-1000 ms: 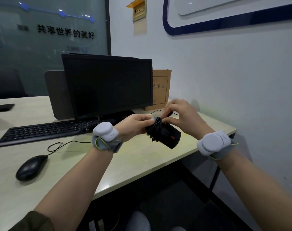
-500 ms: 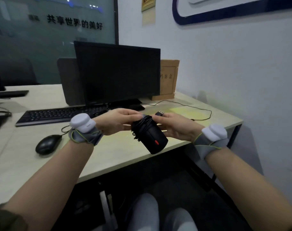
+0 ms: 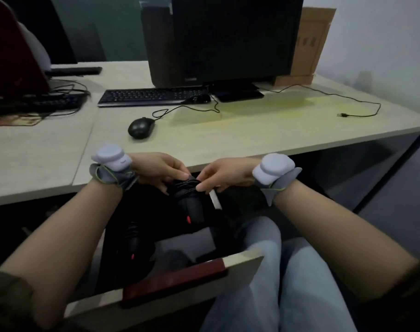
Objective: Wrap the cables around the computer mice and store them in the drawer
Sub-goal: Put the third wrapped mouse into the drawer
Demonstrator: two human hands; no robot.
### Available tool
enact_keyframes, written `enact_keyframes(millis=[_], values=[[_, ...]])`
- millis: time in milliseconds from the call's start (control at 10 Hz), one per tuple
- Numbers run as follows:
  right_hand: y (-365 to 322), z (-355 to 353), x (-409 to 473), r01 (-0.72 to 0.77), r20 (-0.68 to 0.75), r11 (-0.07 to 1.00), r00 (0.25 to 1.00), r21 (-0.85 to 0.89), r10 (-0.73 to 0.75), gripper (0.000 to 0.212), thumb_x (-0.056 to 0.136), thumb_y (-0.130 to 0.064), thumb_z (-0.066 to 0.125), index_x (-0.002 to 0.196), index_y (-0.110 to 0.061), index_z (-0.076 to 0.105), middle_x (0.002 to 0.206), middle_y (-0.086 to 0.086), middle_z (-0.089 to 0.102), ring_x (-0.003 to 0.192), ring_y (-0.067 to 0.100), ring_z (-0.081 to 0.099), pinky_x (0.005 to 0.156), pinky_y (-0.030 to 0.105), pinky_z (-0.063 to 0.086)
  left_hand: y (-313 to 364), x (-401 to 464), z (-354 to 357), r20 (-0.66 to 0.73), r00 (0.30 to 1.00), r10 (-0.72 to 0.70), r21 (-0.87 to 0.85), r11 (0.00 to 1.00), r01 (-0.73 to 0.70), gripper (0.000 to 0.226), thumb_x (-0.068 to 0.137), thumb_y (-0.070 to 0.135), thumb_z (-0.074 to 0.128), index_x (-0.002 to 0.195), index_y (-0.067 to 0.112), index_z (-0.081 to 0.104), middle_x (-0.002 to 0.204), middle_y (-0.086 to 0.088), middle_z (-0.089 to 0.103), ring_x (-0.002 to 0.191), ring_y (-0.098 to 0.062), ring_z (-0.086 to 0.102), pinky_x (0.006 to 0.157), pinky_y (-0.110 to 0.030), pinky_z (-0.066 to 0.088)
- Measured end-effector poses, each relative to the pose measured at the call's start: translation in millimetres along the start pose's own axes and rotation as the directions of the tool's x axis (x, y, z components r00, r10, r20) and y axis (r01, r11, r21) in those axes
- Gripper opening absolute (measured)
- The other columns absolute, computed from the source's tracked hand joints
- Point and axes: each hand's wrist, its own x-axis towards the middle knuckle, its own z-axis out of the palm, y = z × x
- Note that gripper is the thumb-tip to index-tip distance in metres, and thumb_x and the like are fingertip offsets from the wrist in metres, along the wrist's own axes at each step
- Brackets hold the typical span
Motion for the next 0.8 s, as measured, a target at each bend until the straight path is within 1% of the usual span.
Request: enact_keyframes(millis=[100,200,300,400,500,600,700,800], values=[[-9.3,23.7,15.3,-0.053,-0.029,0.945,0.999,-0.322,0.046,0.032,0.081,-0.04,0.067,0.108,-0.023,0.064,0.1,-0.003,0.063,0.088,0.009,0.054,0.071,0.019,0.04,-26.3,-4.7,3.0,0.048,0.995,-0.087,0.084,0.993,0.083,0.013,0.08,0.021,0.059,0.091,0.014,0.059,0.068,0.006,0.067,0.057,0.0,0.063,0.048,-0.017,0.052],[-15.7,47.5,26.1,-0.074,0.012,0.838,0.995,-0.54,0.096,0.039,0.081,-0.038,0.067,0.101,-0.005,0.066,0.085,0.011,0.06,0.073,0.013,0.05,0.053,0.014,0.034,-48.2,7.1,12.0,-0.07,0.988,-0.135,0.279,0.948,0.15,0.003,0.09,0.02,0.057,0.088,0.022,0.059,0.079,0.002,0.056,0.063,-0.002,0.055,0.049,-0.014,0.051],[-14.4,62.7,34.0,-0.135,-0.02,0.761,0.987,-0.635,0.158,0.029,0.083,-0.032,0.066,0.079,-0.004,0.063,0.062,0.004,0.052,0.052,0.013,0.046,0.045,0.018,0.033,-58.5,20.8,18.4,-0.106,0.985,-0.136,0.353,0.921,0.165,0.006,0.088,0.025,0.06,0.092,0.021,0.061,0.082,0.0,0.054,0.067,-0.007,0.05,0.051,-0.015,0.052],[-8.8,66.0,37.7,-0.198,-0.047,0.817,0.978,-0.542,0.205,0.03,0.087,-0.022,0.062,0.062,-0.01,0.052,0.056,0.0,0.055,0.053,0.012,0.053,0.049,0.019,0.036,-62.2,27.4,18.9,-0.154,0.98,-0.125,0.38,0.908,0.176,0.012,0.087,0.029,0.062,0.094,0.019,0.062,0.085,-0.005,0.056,0.071,-0.014,0.052,0.054,-0.018,0.052],[-7.0,68.5,39.8,-0.201,-0.053,0.831,0.978,-0.519,0.204,0.019,0.091,-0.018,0.057,0.076,-0.007,0.056,0.088,0.018,0.07,0.082,0.028,0.067,0.056,0.018,0.04,-68.4,32.9,18.8,-0.226,0.971,-0.085,0.485,0.854,0.187,0.015,0.087,0.033,0.06,0.092,0.02,0.064,0.092,-0.007,0.062,0.077,-0.016,0.054,0.071,-0.025,0.049],[-3.2,75.3,46.7,-0.196,-0.115,0.834,0.98,-0.516,0.159,0.022,0.089,-0.018,0.059,0.096,0.002,0.064,0.111,0.02,0.067,0.102,0.031,0.065,0.08,0.031,0.05,-74.3,35.1,20.8,-0.284,0.957,-0.06,0.629,0.741,0.233,0.033,0.09,0.035,0.055,0.105,0.009,0.067,0.104,-0.008,0.066,0.085,-0.014,0.053,0.077,-0.023,0.043],[6.7,78.0,53.3,-0.195,-0.168,0.826,0.978,-0.529,0.123,0.01,0.088,-0.013,0.059,0.093,-0.006,0.064,0.104,0.014,0.068,0.084,0.02,0.061,0.066,0.024,0.049,-68.7,39.8,24.3,-0.314,0.948,-0.046,0.676,0.691,0.257,0.033,0.091,0.031,0.055,0.104,0.004,0.068,0.107,-0.012,0.067,0.082,-0.013,0.052,0.068,-0.02,0.037],[7.2,80.7,65.0,-0.231,-0.204,0.821,0.969,-0.522,0.142,0.034,0.091,-0.008,0.053,0.061,-0.015,0.041,0.076,0.005,0.053,0.071,0.017,0.052,0.048,0.015,0.031,-61.1,43.4,27.8,-0.346,0.935,-0.073,0.738,0.594,0.319,0.019,0.091,0.022,0.055,0.08,0.008,0.061,0.086,-0.007,0.06,0.067,-0.002,0.052,0.061,-0.013,0.036]])
